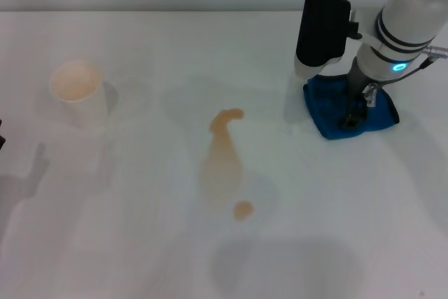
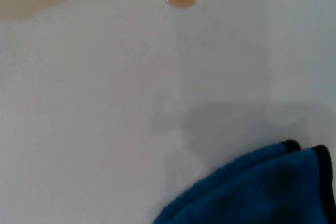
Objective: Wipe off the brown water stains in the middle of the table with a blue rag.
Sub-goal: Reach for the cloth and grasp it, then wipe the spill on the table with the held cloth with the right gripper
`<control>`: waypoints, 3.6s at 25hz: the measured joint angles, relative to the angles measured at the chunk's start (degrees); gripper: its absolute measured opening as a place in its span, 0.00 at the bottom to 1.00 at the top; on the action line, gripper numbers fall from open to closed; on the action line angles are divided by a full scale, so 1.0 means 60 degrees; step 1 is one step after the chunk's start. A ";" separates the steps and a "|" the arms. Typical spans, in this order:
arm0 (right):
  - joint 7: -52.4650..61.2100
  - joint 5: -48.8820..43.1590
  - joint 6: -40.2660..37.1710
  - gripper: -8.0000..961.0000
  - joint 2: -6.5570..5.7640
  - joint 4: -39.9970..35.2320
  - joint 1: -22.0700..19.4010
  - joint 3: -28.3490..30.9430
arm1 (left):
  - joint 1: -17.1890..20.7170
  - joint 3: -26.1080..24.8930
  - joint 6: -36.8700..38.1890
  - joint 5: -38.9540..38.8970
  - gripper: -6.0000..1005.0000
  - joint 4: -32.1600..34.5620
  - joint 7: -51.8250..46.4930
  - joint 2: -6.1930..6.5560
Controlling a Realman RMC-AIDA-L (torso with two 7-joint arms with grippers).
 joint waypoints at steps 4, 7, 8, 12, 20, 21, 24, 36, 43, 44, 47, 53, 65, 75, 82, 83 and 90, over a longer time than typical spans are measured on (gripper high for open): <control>0.0002 0.0008 0.0054 0.66 0.0026 0.0140 0.0050 0.0000 | 0.0000 0.0002 0.0007 0.0000 0.86 -0.0057 0.0000 0.0000; 0.0002 0.0018 0.0055 0.66 0.0026 0.0178 0.0052 -0.0001 | 0.0000 -0.0006 0.0035 0.0000 0.86 -0.0080 0.0000 0.0000; 0.0002 0.0018 0.0055 0.66 0.0028 0.0196 0.0052 -0.0007 | -0.0001 -0.0006 0.0037 0.0000 0.86 -0.0081 0.0000 0.0000; 0.0002 0.0018 0.0074 0.65 0.0043 0.0229 0.0038 -0.0052 | 0.0000 -0.0003 0.0041 0.0000 0.86 -0.0084 0.0000 0.0000; 0.0007 0.0015 0.0075 0.64 0.0054 0.0163 -0.0020 -0.0069 | 0.0000 -0.0003 0.0055 0.0000 0.86 -0.0084 0.0000 0.0000; 0.0010 0.0015 0.0050 0.64 0.0055 0.0153 -0.0020 -0.0072 | 0.0000 -0.0003 0.0057 0.0000 0.86 -0.0084 0.0000 0.0000; 0.0009 0.0003 0.0012 0.64 0.0056 0.0146 -0.0019 -0.0092 | 0.0000 -0.0008 0.0067 0.0000 0.86 -0.0084 0.0000 0.0000; -0.0022 0.0033 -0.0405 0.42 0.0053 0.0106 0.0063 -0.0287 | -0.0025 -0.0033 0.0069 0.0000 0.86 -0.0054 0.0000 0.0000; -0.0317 0.0555 -0.1174 0.37 0.0025 -0.0215 0.0023 -0.0323 | -0.0062 -0.0033 0.0068 0.0000 0.86 -0.0081 0.0000 0.0000; -0.0356 0.0618 -0.1308 0.37 0.0018 -0.0279 0.0006 -0.0305 | -0.0061 -0.0033 0.0069 0.0000 0.86 -0.0083 0.0000 0.0000; -0.0420 0.0712 -0.1619 0.36 0.0015 -0.0399 -0.0012 -0.0286 | -0.0059 -0.0033 0.0068 0.0000 0.86 -0.0084 0.0000 0.0000; -0.0406 0.0663 -0.1571 0.35 0.0045 -0.0823 -0.0281 -0.0633 | -0.0014 -0.0033 0.0068 0.0000 0.86 -0.0084 0.0000 0.0014; -0.0187 0.0649 -0.0948 0.32 0.0054 -0.1094 -0.0579 -0.1191 | 0.0013 -0.0033 0.0068 0.0000 0.86 -0.0083 0.0000 0.0014; -0.0176 0.0676 -0.0999 0.20 0.0051 -0.1141 -0.0528 -0.1460 | -0.0043 -0.0028 0.0075 -0.0149 0.86 -0.0083 0.0000 0.0015; -0.0257 0.1181 -0.1263 0.04 0.0056 -0.1529 -0.0561 -0.1526 | -0.0042 -0.0033 0.0084 -0.0148 0.86 -0.0083 0.0001 0.0015; -0.0271 0.1407 -0.1305 0.04 0.0057 -0.1641 -0.0575 -0.1629 | -0.0037 -0.0033 0.0083 -0.0148 0.86 -0.0083 0.0001 0.0014; -0.0238 0.2698 -0.1103 0.04 0.0054 -0.2146 -0.0579 -0.2677 | -0.0020 -0.0029 0.0084 -0.0147 0.86 -0.0093 0.0001 0.0015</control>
